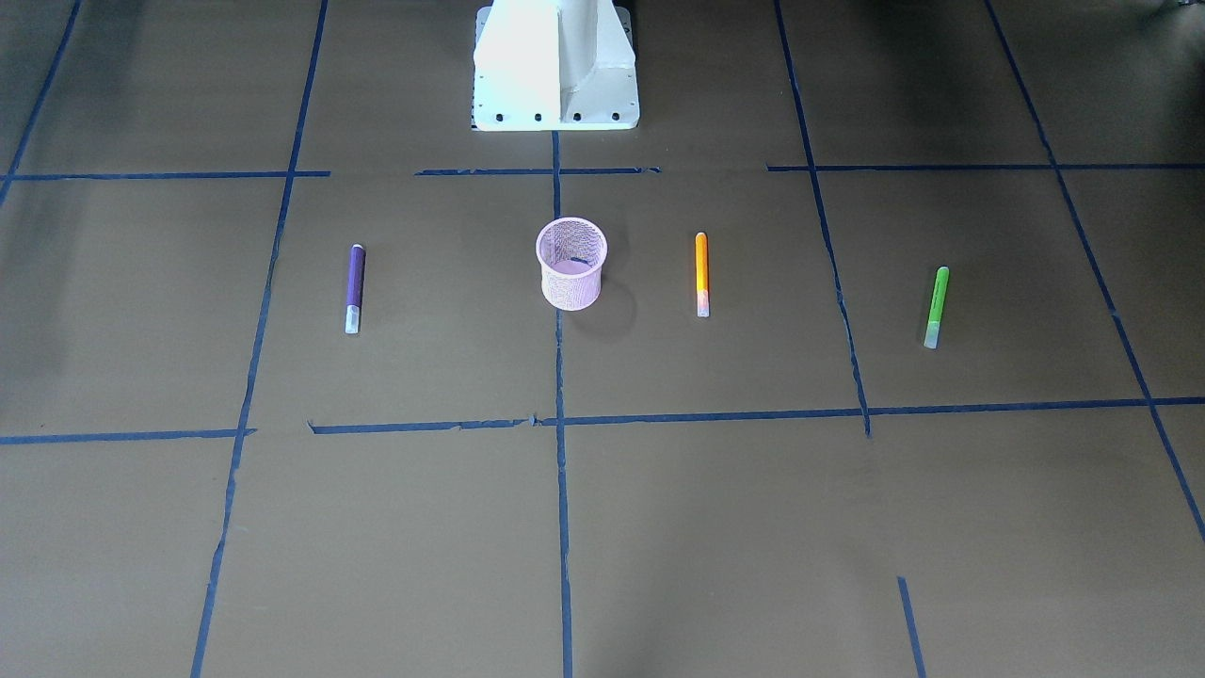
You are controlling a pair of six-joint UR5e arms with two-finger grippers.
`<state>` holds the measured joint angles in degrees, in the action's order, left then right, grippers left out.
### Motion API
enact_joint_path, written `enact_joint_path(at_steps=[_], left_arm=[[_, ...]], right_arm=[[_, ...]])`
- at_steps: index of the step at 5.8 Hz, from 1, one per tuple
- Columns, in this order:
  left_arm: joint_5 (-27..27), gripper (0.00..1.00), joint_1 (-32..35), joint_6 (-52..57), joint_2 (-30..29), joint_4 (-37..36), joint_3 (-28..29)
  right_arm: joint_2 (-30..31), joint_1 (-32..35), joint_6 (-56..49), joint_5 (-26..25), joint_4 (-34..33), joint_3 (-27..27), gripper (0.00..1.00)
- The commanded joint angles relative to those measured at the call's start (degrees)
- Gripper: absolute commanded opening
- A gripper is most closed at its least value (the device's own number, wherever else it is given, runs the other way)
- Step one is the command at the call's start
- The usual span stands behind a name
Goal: Collect pens into pen holder
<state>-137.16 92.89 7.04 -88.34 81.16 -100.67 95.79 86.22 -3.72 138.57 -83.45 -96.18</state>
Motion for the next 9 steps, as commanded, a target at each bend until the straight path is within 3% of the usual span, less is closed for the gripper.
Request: enact_joint_path(at_steps=[1,5,6,7,9], left_arm=[[-0.2,1.00,-0.3,0.0,-0.5,-0.6,-0.4],[-0.3,1.00,-0.3,-0.3,0.5,0.1,-0.6],[-0.7,1.00,-0.3,0.2,3.3,2.1,-1.3],[-0.7,1.00,-0.4,-0.2,4.1,10.0,-0.4],[-1.2,1.00,-7.8,-1.1,4.8,14.3,0.0]], right_arm=[[-1.0,0.0,-0.1,0.1,-2.8,0.0,1.00],[0.1,0.0,-0.1,0.0,-2.2,0.2,1.00],[1.1,0.0,-0.1,-0.1,-2.2,0.1,1.00],[1.4,0.0,-0.1,-0.1,-2.2,0.3,1.00],[1.8,0.0,-0.2,-0.1,-2.1,-0.1,1.00]])
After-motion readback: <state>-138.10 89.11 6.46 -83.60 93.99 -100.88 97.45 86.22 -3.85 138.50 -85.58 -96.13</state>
